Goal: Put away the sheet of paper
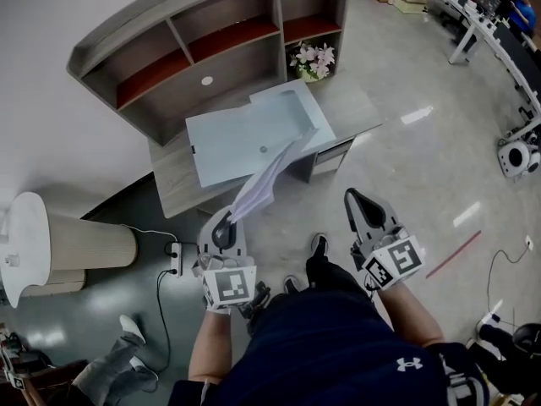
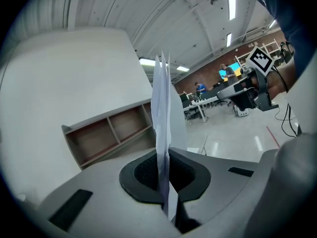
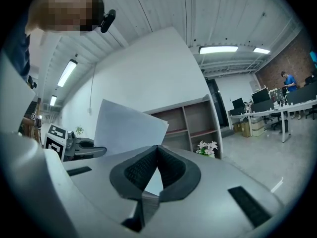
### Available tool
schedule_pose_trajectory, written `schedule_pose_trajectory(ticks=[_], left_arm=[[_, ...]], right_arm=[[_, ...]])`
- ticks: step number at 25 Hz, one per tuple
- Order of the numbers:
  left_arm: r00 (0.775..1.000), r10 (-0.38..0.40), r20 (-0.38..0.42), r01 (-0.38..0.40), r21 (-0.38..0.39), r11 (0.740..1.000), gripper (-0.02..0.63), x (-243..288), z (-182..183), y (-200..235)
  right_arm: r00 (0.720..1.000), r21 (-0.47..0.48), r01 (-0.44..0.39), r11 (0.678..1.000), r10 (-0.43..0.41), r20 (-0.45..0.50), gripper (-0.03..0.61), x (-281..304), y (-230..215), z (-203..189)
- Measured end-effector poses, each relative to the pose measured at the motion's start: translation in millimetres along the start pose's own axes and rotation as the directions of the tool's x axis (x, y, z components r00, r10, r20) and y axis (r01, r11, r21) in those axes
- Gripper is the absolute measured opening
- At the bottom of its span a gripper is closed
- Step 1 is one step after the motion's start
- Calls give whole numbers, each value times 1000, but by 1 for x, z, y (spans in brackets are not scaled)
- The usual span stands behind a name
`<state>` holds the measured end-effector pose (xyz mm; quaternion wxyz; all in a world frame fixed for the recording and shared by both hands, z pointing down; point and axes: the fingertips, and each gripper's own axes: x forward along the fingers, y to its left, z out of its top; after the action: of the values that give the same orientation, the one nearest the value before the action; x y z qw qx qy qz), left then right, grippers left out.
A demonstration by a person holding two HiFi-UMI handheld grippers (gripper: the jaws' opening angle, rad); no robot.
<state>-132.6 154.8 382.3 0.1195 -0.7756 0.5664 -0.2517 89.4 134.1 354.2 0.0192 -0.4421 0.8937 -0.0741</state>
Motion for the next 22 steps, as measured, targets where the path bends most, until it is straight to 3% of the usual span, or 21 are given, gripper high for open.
schedule_pose_trajectory(ticks=[15, 22], left_arm=[[996, 46, -83, -49, -25, 999, 15, 107, 32, -1], [994, 41, -100, -46, -44, 998, 15, 137, 36, 2]], right_arm=[[994, 67, -111, 992, 113, -14, 5, 89, -96, 8], [990, 84, -132, 988, 136, -41, 5, 113, -115, 4]])
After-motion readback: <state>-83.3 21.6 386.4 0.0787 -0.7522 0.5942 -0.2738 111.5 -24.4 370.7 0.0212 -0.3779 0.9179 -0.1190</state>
